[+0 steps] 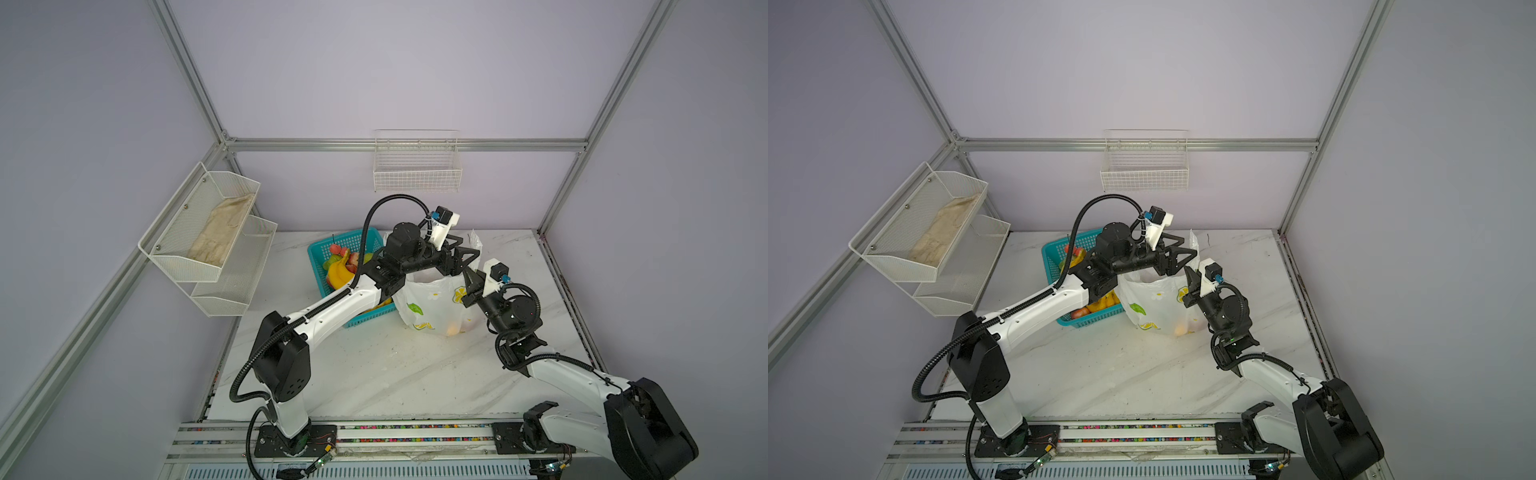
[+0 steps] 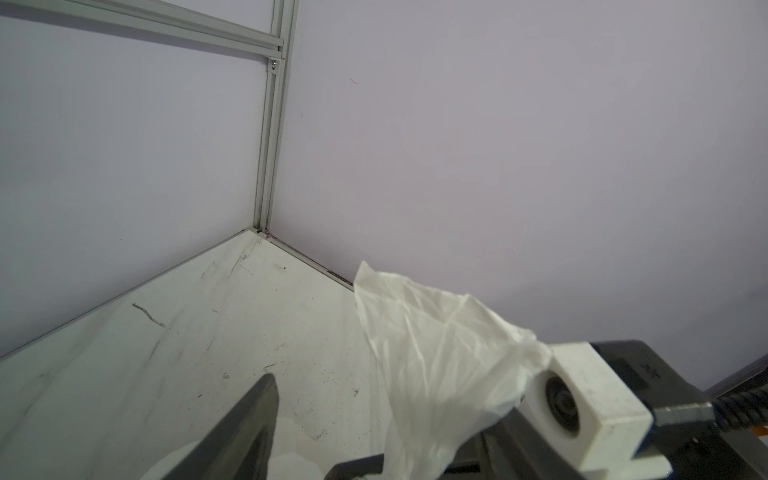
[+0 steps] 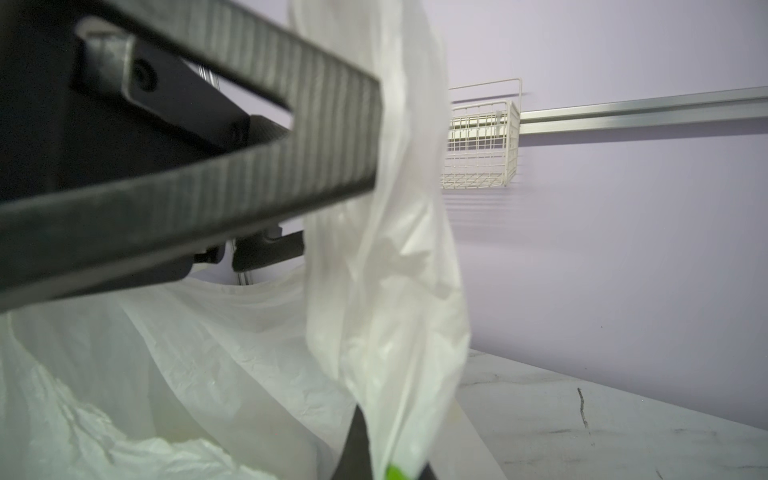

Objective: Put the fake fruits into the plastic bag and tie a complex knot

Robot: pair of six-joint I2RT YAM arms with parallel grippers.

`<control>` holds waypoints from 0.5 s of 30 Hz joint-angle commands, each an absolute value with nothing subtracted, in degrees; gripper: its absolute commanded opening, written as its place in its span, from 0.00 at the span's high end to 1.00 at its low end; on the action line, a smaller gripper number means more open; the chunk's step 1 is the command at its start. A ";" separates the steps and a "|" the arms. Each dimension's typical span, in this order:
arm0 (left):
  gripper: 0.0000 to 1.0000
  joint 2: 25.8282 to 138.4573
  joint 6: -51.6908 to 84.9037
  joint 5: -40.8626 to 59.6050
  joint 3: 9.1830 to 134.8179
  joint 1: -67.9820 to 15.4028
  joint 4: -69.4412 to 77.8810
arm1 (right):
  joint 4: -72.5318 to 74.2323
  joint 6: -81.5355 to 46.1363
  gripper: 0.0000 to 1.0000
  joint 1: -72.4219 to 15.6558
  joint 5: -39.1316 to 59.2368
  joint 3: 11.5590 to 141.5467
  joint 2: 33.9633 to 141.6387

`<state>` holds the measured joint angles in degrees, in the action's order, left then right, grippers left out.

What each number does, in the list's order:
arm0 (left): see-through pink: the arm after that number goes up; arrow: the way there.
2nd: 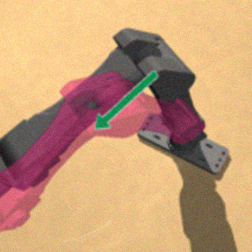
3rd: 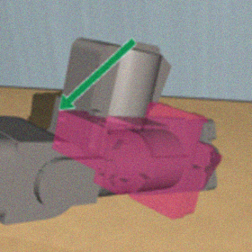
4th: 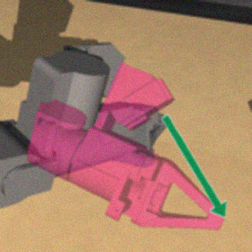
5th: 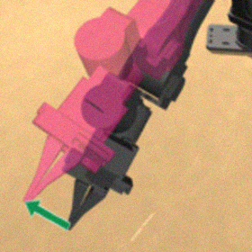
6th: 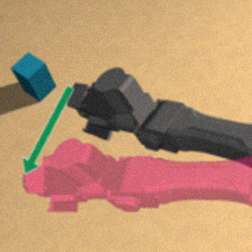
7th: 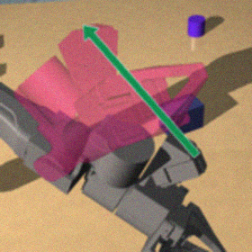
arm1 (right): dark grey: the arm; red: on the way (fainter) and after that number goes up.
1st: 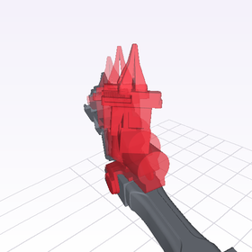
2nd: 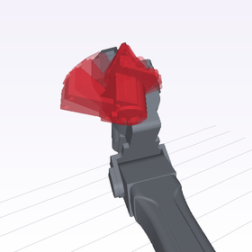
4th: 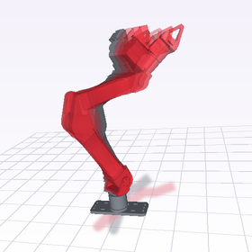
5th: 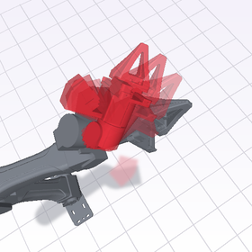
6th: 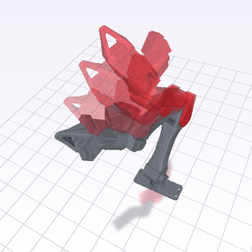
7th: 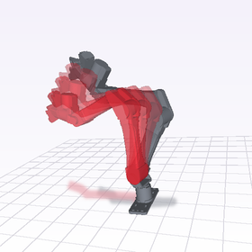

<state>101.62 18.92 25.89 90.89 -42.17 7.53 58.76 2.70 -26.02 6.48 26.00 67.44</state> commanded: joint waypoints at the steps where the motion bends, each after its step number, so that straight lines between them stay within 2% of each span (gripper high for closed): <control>1: 0.28 101.86 19.42 27.85 97.10 -42.55 7.92 | 58.80 3.41 1.00 -25.93 7.13 26.37 66.56; 10: 0.25 103.41 19.47 28.03 100.08 -42.98 6.93 | 57.86 2.81 1.00 -25.97 7.72 26.98 66.49; 12: 0.29 103.70 19.68 27.10 100.50 -43.06 6.73 | 58.09 2.89 1.00 -25.93 7.65 26.67 66.33; 14: 0.38 104.10 19.48 26.35 101.32 -43.24 6.07 | 58.14 2.88 1.00 -25.93 7.50 26.46 66.26; 15: 0.47 104.21 19.31 26.20 101.58 -43.24 5.87 | 57.98 2.89 1.00 -25.93 7.39 26.42 66.24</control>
<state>104.18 19.05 26.79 95.07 -42.89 5.65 57.32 2.66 -26.02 6.92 26.00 67.42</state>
